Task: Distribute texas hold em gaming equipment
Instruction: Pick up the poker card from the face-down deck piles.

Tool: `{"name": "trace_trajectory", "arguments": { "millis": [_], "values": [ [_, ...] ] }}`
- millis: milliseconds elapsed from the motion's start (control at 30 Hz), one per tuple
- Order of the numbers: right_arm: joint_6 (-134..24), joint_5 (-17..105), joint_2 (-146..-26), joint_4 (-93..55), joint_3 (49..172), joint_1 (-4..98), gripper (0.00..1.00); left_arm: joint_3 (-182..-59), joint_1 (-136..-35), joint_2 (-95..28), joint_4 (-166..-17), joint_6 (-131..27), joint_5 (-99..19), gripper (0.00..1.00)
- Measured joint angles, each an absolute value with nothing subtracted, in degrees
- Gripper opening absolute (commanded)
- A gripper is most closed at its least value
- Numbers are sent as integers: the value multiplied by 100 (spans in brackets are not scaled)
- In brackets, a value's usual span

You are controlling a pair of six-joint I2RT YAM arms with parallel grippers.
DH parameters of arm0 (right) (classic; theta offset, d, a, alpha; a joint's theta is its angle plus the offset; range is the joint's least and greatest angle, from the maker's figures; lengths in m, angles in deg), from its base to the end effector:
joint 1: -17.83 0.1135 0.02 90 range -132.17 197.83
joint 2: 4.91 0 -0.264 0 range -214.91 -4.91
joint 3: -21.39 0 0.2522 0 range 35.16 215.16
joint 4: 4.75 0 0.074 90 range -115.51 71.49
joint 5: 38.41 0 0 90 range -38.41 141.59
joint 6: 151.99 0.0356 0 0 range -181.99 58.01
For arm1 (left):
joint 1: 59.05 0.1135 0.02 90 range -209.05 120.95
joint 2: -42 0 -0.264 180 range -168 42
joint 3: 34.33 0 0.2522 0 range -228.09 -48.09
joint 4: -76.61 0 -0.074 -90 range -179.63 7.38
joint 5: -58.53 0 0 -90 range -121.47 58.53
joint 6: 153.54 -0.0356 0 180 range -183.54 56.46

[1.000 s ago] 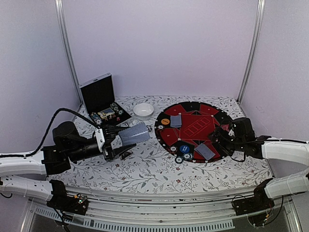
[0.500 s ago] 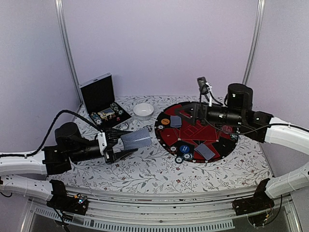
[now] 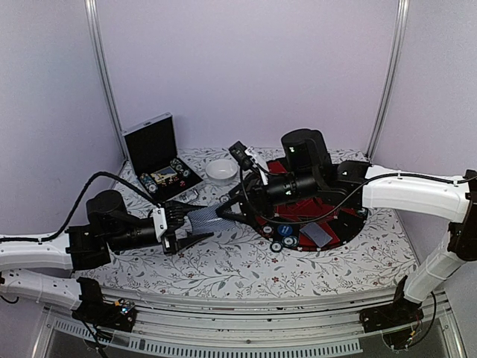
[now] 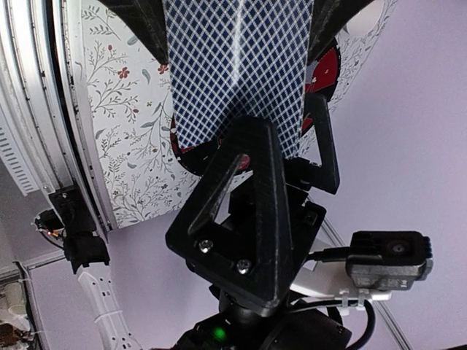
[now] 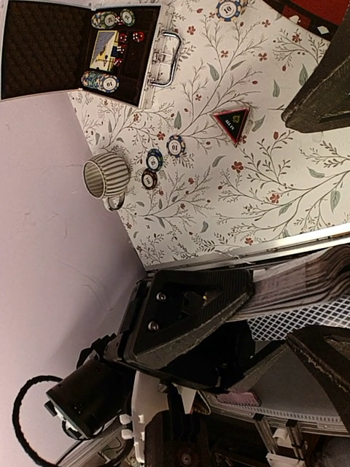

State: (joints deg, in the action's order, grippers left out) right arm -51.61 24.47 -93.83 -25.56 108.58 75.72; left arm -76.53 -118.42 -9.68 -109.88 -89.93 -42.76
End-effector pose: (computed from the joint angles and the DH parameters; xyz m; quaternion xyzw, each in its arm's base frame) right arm 0.1801 0.3176 0.3293 -0.4448 0.6875 0.4643 0.3374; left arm 0.1029 -0.1875 0.2734 0.5408 0.4828 -0.2629 0.6367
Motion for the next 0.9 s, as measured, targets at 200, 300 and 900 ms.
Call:
{"name": "trace_trajectory", "arguments": {
  "millis": [200, 300, 900],
  "values": [
    [-5332, 2716, -9672, -2930, 11215, 7620, 80, -7653, -11857, -968, -10983, -9000, -4230, 52],
    [-5408, 2865, -9702, -3118, 11291, 7633, 76, -7653, -11857, -968, -10966, -9004, -4165, 52],
    [-5631, 3015, -9411, -3533, 11287, 7660, 26, -7653, -11860, -966, -10904, -9015, -4064, 52]
  ]
}}
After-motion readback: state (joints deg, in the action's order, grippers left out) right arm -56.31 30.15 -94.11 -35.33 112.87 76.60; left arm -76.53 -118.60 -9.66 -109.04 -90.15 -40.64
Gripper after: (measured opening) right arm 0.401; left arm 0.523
